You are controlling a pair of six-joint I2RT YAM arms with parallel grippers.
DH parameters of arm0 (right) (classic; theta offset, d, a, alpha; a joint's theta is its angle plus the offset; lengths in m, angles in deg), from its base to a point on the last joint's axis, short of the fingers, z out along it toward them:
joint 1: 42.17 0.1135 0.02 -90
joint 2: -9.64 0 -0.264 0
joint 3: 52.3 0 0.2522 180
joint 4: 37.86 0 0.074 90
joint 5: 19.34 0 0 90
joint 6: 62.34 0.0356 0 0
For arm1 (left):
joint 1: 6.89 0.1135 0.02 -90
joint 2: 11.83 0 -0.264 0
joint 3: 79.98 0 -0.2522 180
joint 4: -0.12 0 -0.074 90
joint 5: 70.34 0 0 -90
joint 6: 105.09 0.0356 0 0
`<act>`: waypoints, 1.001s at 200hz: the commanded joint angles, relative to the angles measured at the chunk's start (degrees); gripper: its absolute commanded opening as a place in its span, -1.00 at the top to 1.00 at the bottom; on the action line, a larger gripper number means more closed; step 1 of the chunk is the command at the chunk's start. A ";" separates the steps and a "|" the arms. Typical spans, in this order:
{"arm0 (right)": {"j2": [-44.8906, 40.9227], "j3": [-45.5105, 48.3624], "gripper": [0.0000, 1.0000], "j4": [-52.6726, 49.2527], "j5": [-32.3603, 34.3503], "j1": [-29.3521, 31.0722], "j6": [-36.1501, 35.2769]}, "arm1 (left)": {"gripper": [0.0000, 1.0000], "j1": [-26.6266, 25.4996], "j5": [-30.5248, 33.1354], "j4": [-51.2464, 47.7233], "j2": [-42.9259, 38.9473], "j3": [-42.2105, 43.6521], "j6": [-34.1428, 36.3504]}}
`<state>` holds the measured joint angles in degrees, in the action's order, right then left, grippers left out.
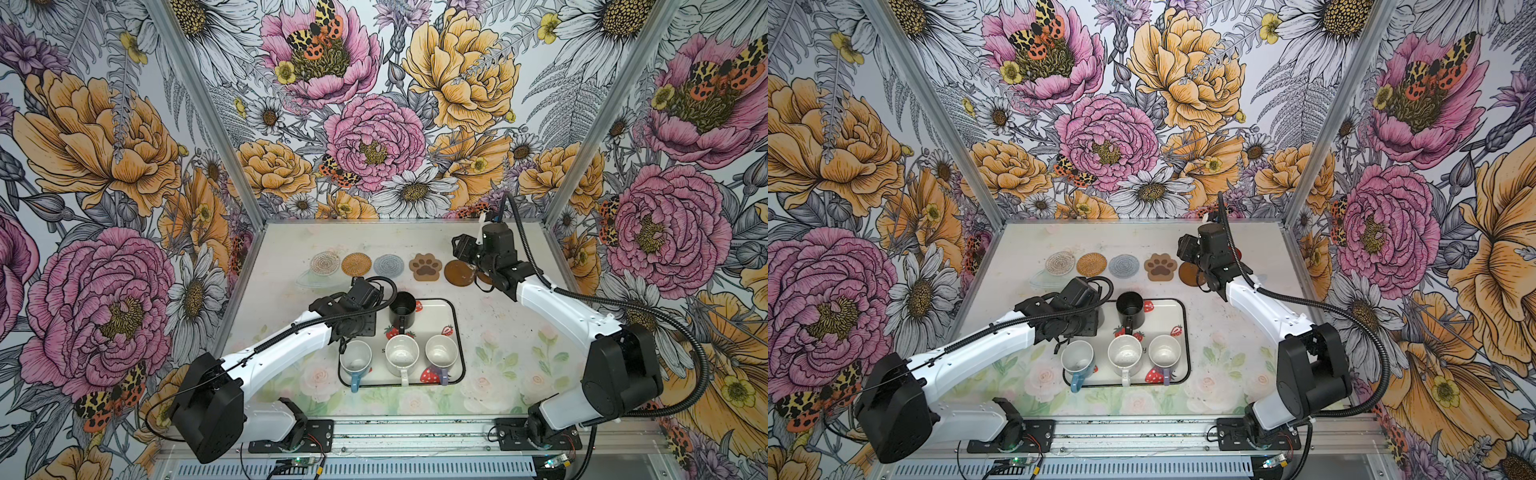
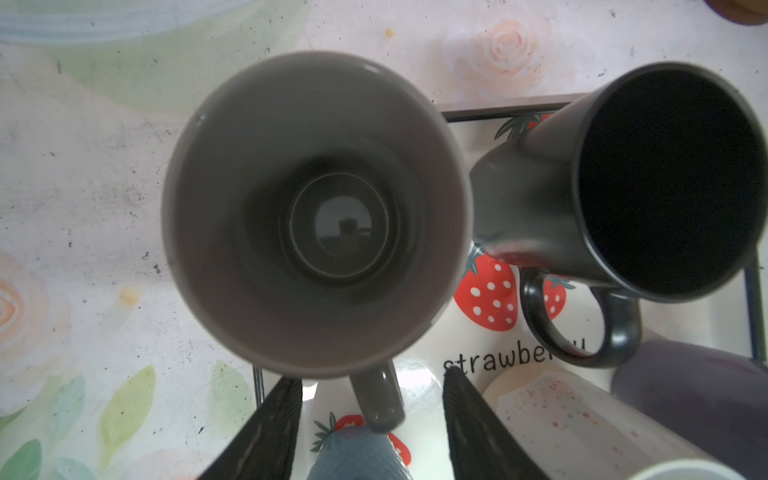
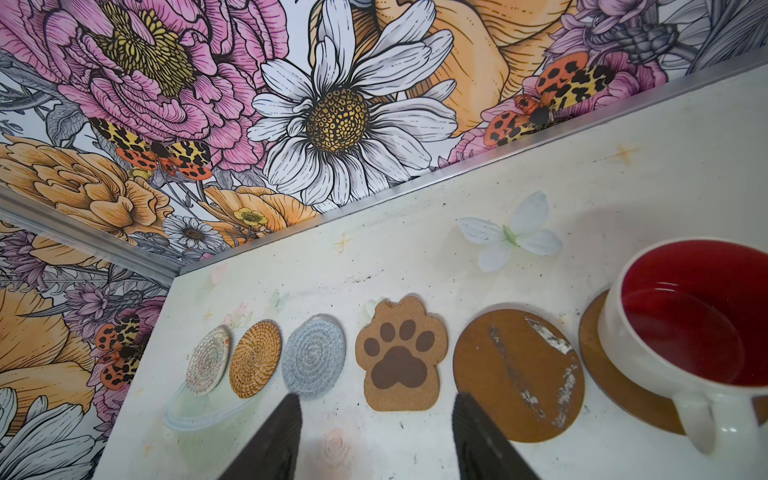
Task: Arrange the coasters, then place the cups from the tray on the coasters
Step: 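Lower the left gripper onto the grey mug and grasp its rim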
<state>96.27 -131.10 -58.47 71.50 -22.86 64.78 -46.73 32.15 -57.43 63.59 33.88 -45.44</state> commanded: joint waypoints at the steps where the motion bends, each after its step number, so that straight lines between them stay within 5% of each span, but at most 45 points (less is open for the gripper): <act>1: 0.73 -0.53 -0.20 1.54 -0.53 -0.06 0.40 | -0.06 0.58 1.84 2.64 0.84 0.79 -0.94; 140: 2.42 -1.41 -0.21 1.63 -1.49 -0.46 0.58 | 0.26 1.94 3.41 4.33 6.32 0.00 -1.29; 200: 2.56 -1.32 -0.21 1.68 -1.72 -0.66 0.54 | 0.63 2.00 3.85 4.33 6.54 0.01 -1.47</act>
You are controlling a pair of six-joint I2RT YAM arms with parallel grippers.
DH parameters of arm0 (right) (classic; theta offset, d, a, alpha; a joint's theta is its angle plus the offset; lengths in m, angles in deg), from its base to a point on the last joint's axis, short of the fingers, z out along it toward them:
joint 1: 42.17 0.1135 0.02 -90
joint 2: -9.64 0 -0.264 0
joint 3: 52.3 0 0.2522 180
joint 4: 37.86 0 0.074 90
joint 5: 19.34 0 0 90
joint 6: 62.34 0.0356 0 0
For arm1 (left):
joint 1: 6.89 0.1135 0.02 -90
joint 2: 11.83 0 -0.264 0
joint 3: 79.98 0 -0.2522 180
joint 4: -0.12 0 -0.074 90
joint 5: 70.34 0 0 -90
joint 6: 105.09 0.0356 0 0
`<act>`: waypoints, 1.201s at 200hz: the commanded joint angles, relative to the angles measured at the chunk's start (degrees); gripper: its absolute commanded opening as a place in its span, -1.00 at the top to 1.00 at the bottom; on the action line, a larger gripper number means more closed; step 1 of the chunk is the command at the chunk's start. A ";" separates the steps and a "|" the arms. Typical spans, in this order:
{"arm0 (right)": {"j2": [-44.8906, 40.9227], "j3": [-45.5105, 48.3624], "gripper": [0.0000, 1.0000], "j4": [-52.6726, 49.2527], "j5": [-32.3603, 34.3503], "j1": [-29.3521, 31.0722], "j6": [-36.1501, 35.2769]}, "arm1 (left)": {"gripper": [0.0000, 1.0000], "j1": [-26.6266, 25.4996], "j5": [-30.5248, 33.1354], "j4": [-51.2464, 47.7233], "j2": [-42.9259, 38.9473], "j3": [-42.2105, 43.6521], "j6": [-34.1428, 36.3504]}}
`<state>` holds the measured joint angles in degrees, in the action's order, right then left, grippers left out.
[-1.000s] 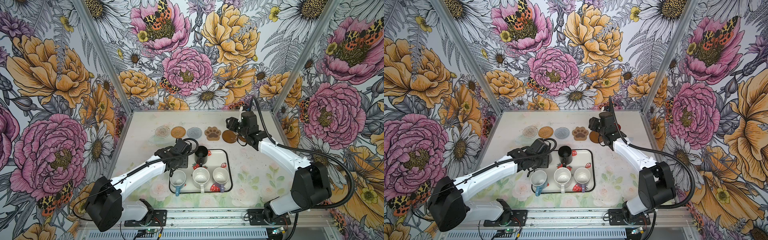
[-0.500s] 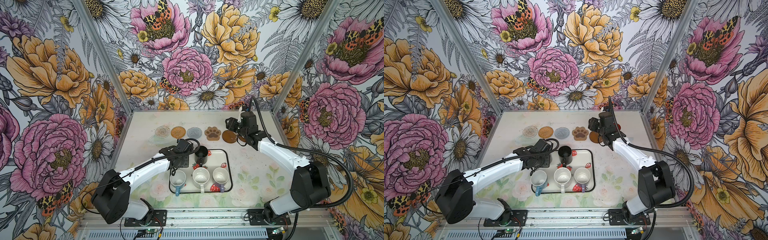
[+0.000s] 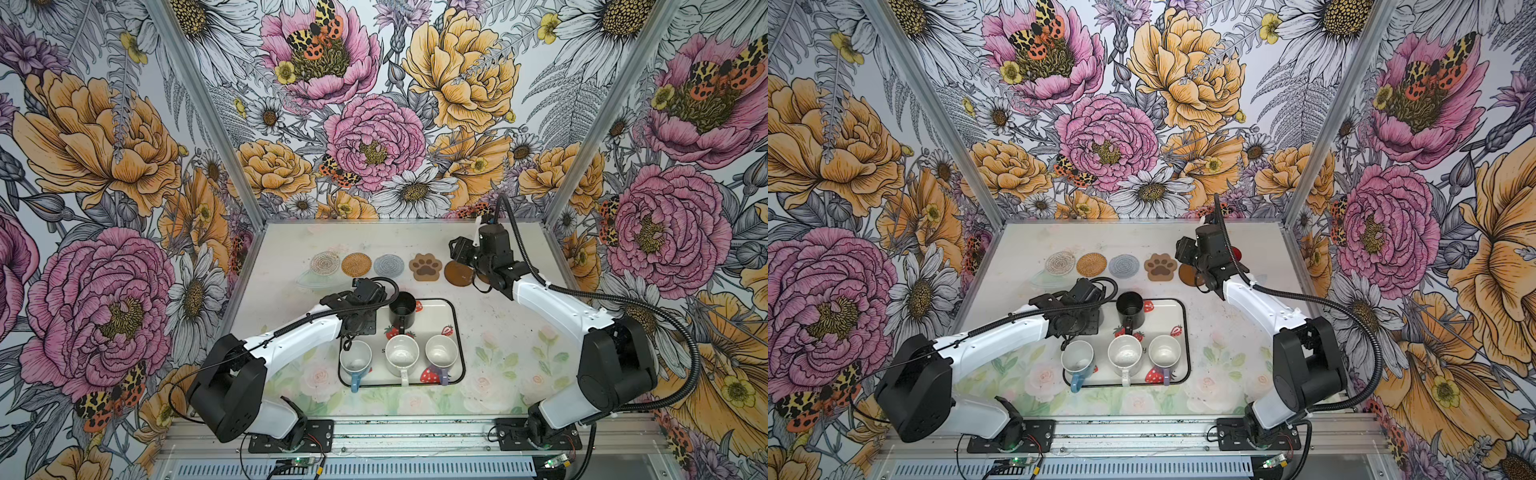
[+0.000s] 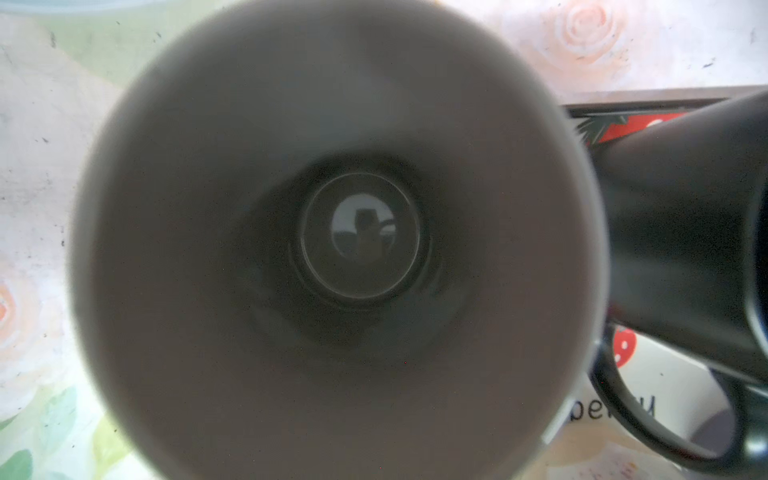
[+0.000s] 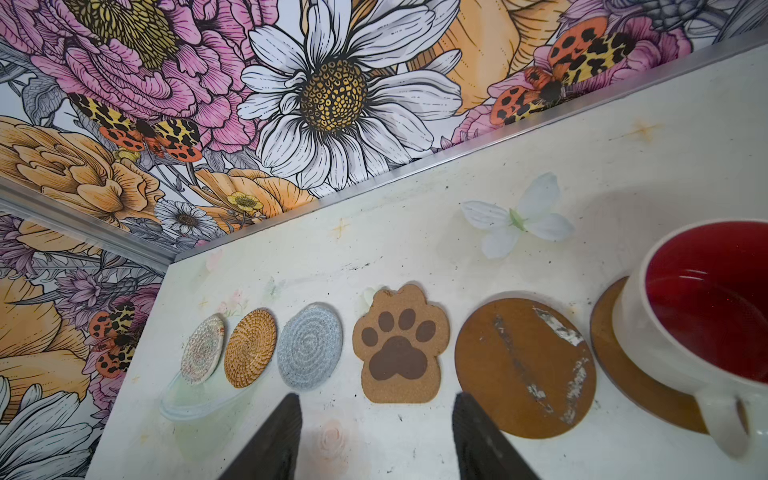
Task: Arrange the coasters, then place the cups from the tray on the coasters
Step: 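Lower the left gripper onto the grey mug and grasp its rim, then lift the grey mug off the tray toward the coaster row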
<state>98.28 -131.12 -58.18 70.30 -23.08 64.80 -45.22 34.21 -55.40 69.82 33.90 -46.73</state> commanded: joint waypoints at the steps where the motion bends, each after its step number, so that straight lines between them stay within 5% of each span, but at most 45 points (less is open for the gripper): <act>1: 0.52 -1.34 -0.21 1.43 -0.52 -0.45 0.54 | 0.64 0.47 1.80 2.30 0.33 -0.02 -0.18; 47: 0.39 -1.17 -0.20 1.38 -0.74 -0.58 0.56 | 1.00 0.40 3.33 2.34 -0.40 -0.10 -0.53; 240: 0.07 -0.69 -0.15 1.42 -0.99 -1.10 0.56 | 1.00 3.98 2.06 4.65 -8.42 -1.51 0.17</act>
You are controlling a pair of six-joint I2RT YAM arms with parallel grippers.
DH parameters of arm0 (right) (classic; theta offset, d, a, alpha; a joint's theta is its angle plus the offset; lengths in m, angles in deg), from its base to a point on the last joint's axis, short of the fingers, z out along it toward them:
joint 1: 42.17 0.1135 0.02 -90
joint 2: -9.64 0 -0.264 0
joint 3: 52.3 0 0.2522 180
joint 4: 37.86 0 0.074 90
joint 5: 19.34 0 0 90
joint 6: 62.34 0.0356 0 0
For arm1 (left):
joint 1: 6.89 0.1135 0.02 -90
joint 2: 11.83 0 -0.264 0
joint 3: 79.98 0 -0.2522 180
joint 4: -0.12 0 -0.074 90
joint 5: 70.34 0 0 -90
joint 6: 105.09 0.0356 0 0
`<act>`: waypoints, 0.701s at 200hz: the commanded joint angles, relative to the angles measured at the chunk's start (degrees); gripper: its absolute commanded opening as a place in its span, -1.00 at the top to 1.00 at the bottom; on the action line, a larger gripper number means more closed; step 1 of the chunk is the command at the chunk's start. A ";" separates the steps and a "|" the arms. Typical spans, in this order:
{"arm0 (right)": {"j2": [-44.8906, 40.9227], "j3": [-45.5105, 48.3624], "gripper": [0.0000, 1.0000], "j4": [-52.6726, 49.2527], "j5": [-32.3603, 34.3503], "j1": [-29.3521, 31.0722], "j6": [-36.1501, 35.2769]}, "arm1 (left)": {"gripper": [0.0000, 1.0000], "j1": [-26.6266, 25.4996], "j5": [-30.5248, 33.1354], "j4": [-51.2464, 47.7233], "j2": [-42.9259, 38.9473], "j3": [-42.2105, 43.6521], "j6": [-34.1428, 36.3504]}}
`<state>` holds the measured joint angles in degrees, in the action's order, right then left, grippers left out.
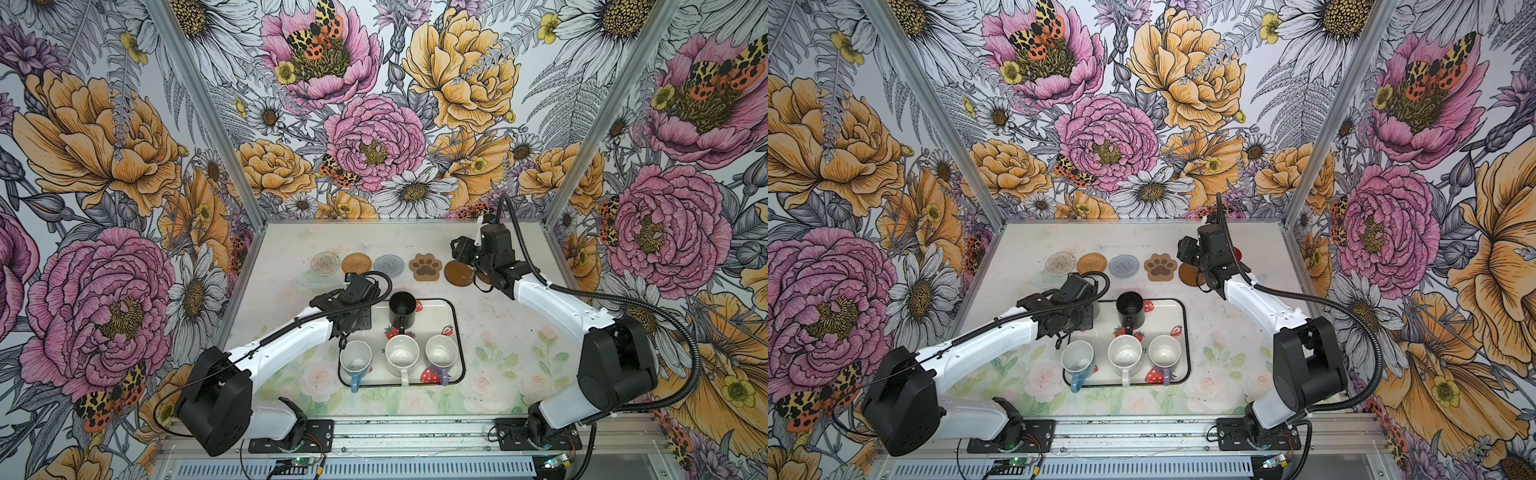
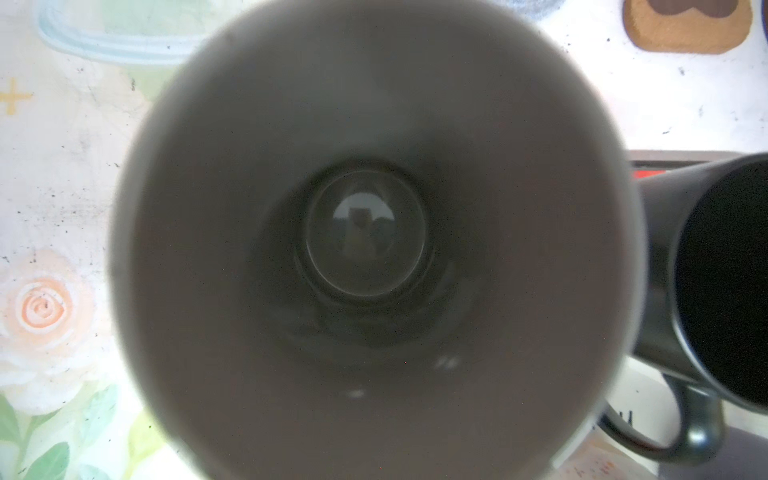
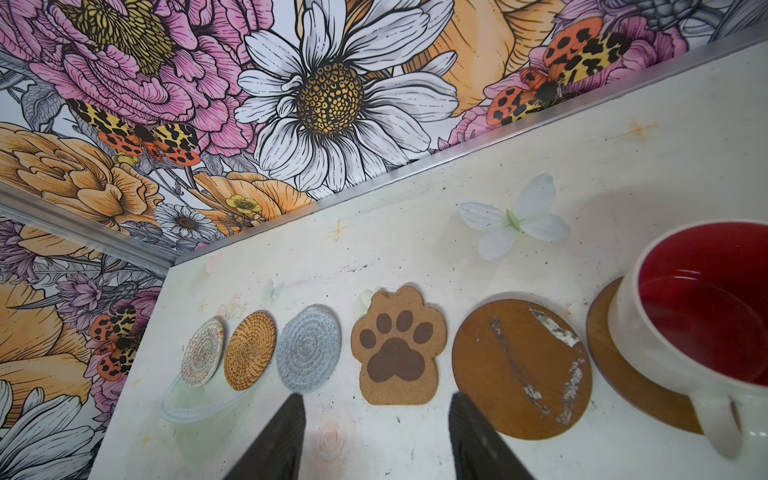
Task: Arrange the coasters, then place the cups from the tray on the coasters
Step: 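Lift the grey mug off the tray toward the coaster row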
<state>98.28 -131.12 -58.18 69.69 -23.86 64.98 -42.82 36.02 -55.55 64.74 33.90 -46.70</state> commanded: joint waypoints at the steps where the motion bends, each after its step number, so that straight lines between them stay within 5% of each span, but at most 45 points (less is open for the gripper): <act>1: 0.06 -0.64 -0.15 1.44 -0.40 -0.39 0.38 | 1.00 1.70 0.20 4.86 -3.40 -1.51 0.19; 140: 0.45 0.98 -0.13 4.66 -4.47 -2.14 1.64 | 1.00 10.68 -2.21 7.44 -1.16 -9.70 4.28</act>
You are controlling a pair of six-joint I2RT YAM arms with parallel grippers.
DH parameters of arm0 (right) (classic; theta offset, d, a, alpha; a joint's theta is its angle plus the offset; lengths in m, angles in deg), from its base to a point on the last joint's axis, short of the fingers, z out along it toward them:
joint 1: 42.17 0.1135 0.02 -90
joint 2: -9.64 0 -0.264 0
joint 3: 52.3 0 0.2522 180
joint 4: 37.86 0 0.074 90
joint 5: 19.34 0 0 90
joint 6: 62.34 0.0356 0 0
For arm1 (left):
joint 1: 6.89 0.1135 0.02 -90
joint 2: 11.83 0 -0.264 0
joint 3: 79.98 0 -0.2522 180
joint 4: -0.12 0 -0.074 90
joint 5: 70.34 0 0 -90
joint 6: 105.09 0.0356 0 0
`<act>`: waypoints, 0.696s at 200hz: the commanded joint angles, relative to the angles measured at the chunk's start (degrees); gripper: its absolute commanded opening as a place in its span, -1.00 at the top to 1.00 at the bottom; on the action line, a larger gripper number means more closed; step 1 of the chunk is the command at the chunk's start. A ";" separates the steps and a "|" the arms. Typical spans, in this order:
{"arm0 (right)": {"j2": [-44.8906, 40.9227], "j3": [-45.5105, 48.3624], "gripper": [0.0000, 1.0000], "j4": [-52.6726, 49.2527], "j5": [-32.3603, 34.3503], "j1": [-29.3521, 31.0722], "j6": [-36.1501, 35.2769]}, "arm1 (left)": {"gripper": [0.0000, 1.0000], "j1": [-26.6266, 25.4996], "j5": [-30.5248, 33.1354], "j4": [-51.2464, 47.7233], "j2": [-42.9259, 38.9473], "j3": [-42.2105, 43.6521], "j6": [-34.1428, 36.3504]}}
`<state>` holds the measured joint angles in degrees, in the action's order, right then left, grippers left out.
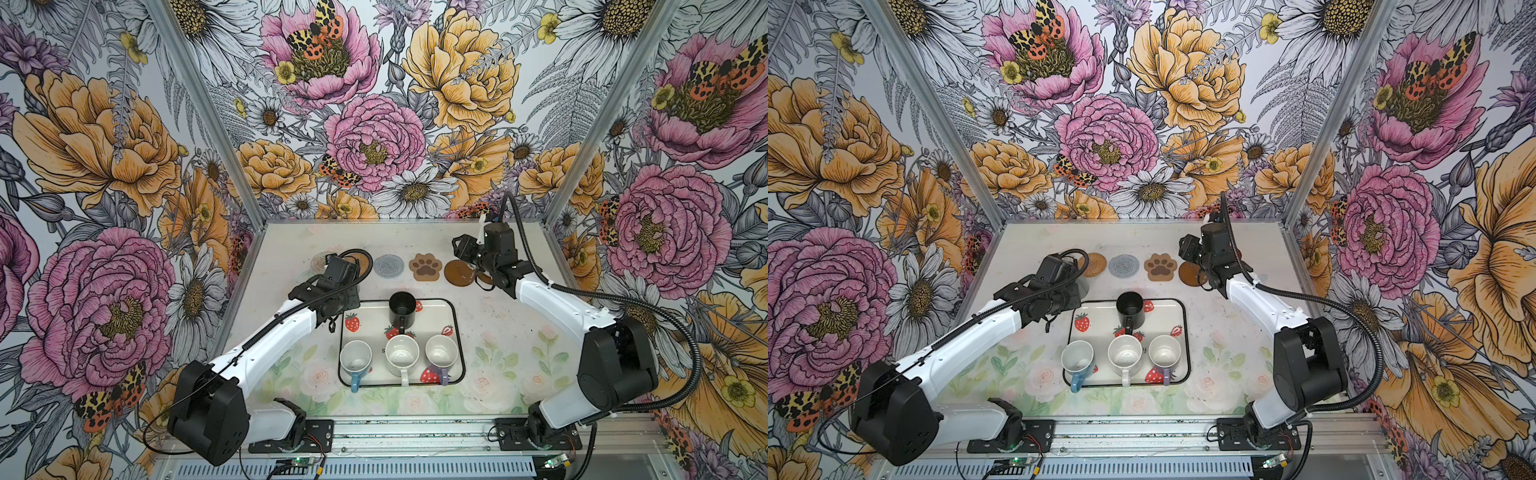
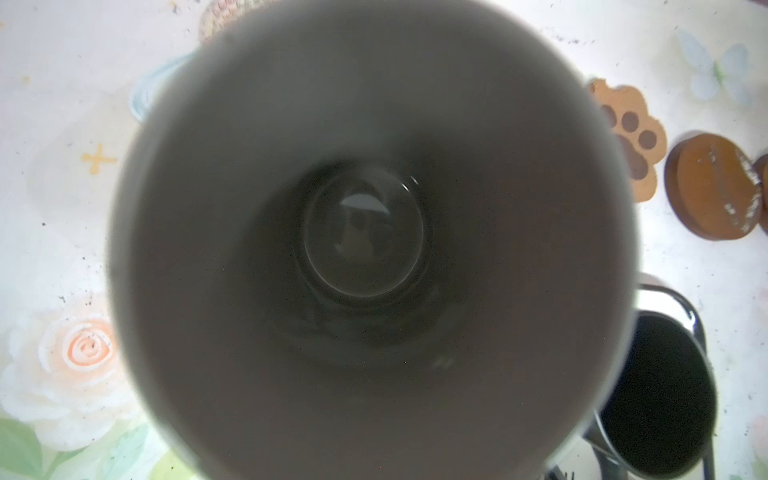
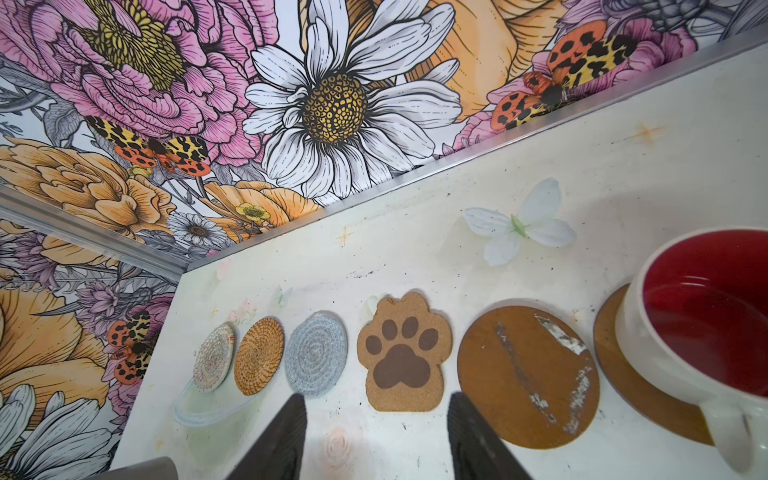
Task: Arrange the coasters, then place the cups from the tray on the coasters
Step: 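Lift the grey mug off the tray toward the coaster row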
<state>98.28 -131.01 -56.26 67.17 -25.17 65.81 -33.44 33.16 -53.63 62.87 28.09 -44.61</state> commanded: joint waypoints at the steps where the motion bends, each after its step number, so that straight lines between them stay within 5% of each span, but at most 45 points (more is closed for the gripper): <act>1: 0.47 0.92 -0.13 2.81 -2.05 -0.87 0.80 | 1.00 1.31 0.65 5.53 0.81 -3.97 2.18; 139: 0.62 3.42 -0.12 5.55 -5.68 -4.38 1.92 | 1.00 7.56 2.30 6.24 15.35 -18.85 6.65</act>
<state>98.44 -128.17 -52.48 62.52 -29.00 67.30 -27.78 33.75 -52.69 77.97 12.81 -39.95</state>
